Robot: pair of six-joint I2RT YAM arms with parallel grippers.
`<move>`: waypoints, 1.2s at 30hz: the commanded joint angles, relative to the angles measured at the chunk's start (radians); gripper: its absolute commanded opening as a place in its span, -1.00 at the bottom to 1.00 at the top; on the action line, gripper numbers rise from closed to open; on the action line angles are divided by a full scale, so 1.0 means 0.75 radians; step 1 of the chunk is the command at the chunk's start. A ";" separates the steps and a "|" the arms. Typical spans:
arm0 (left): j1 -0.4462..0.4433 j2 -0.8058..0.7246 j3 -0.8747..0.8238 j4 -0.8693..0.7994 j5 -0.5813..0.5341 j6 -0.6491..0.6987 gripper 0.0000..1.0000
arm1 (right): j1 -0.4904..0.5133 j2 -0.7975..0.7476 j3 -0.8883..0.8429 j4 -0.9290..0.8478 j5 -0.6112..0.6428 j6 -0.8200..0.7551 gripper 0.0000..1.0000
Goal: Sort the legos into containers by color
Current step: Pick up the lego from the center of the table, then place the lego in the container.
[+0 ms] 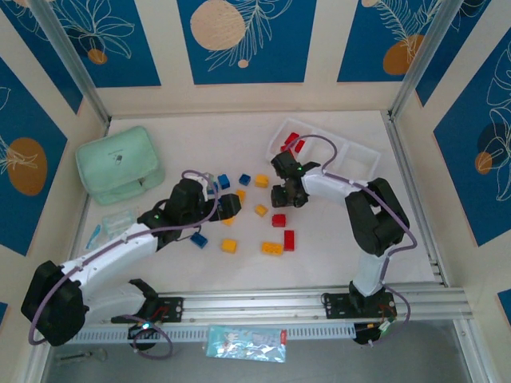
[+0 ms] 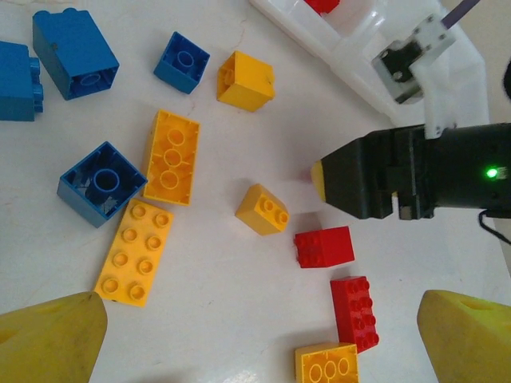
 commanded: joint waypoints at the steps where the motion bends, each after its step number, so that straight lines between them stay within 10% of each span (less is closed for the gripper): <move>1: -0.014 0.027 0.074 0.004 -0.027 0.037 0.99 | -0.031 -0.065 0.098 -0.030 -0.001 -0.034 -0.02; 27: 0.027 0.285 0.392 -0.011 -0.047 0.186 0.99 | -0.264 0.641 1.230 -0.236 0.163 -0.208 0.27; 36: 0.027 0.292 0.394 -0.021 0.022 0.170 0.99 | -0.206 0.410 0.991 -0.183 0.103 -0.193 0.37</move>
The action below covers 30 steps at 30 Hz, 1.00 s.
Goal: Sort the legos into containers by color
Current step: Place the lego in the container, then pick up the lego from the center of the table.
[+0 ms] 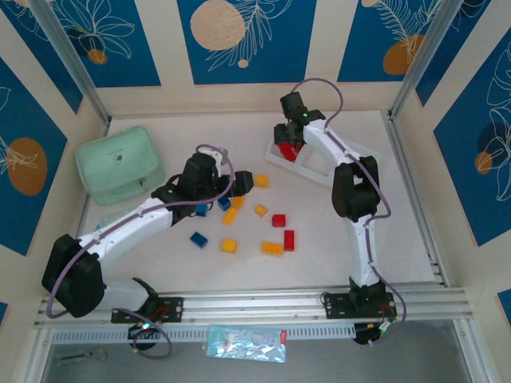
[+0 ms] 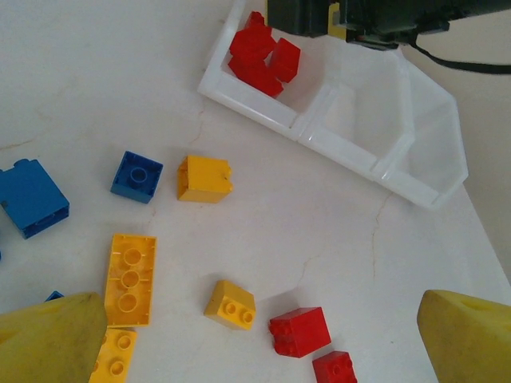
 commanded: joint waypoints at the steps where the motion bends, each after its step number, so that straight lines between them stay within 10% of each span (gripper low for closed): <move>1: 0.011 0.006 0.035 -0.025 0.062 0.008 0.99 | 0.040 -0.183 -0.128 -0.003 -0.064 0.015 0.38; 18: -0.011 -0.298 -0.237 -0.148 0.177 -0.071 0.99 | 0.222 -0.748 -0.959 -0.040 -0.234 0.288 0.51; 30: -0.085 -0.383 -0.359 -0.160 0.160 -0.105 0.99 | 0.384 -0.756 -1.218 0.109 -0.246 0.459 0.56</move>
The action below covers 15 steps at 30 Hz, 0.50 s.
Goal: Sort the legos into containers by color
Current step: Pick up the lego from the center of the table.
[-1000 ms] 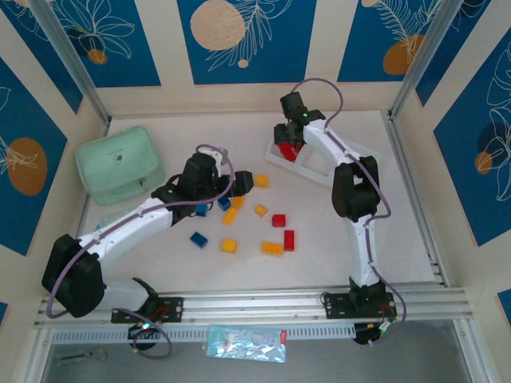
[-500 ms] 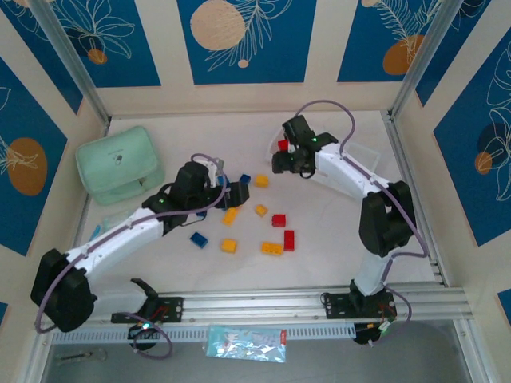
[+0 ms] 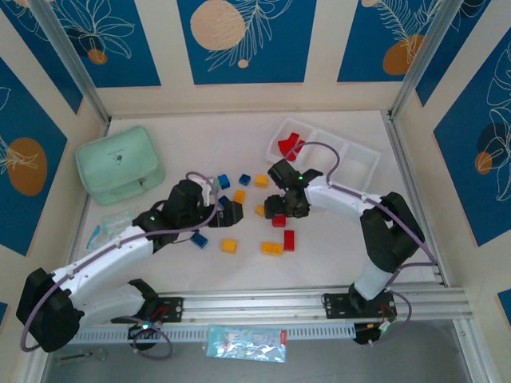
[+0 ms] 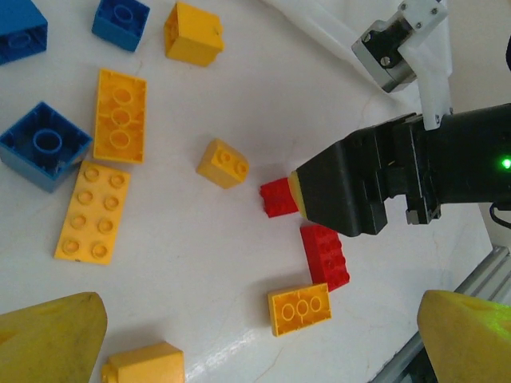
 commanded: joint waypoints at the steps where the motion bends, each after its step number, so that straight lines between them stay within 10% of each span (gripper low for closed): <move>1: -0.023 -0.020 -0.039 0.004 0.002 -0.021 0.99 | 0.011 0.009 -0.031 0.086 -0.034 0.076 0.56; 15: -0.028 0.023 -0.068 0.103 -0.057 -0.048 0.99 | 0.033 0.133 -0.050 0.173 0.028 0.075 0.23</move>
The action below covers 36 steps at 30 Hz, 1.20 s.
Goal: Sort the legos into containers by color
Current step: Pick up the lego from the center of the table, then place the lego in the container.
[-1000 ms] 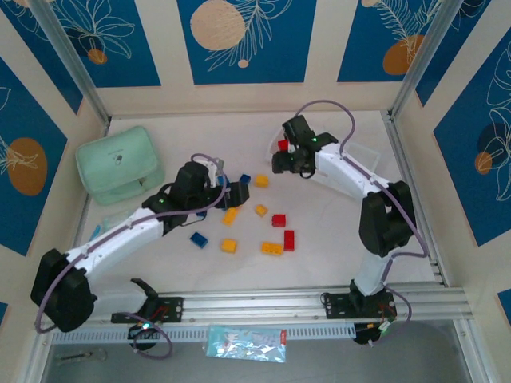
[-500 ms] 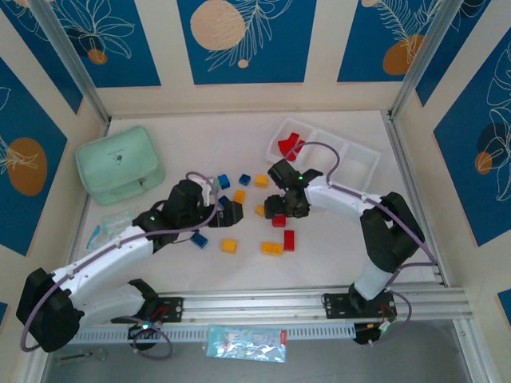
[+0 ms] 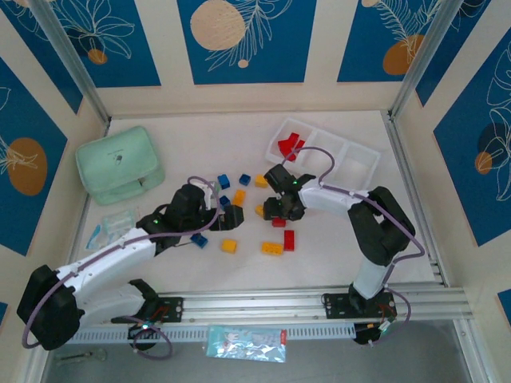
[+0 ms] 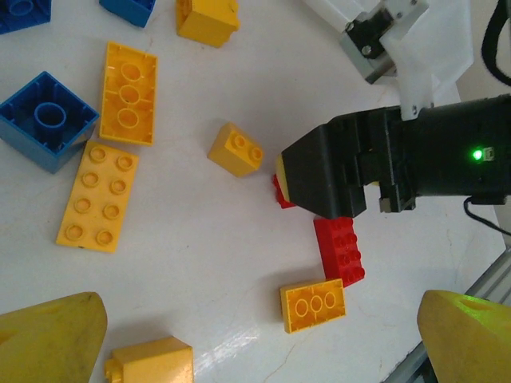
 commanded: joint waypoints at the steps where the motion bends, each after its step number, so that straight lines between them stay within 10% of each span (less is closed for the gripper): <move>1: -0.013 0.005 -0.004 0.029 -0.033 -0.017 0.99 | 0.012 0.028 -0.011 0.020 0.012 0.010 0.20; 21: -0.013 0.052 0.089 0.009 -0.059 0.027 0.99 | -0.114 -0.127 0.090 -0.008 -0.014 -0.104 -0.22; 36: 0.003 0.271 0.322 0.077 -0.154 0.093 0.99 | -0.383 0.277 0.796 -0.079 0.060 -0.322 -0.21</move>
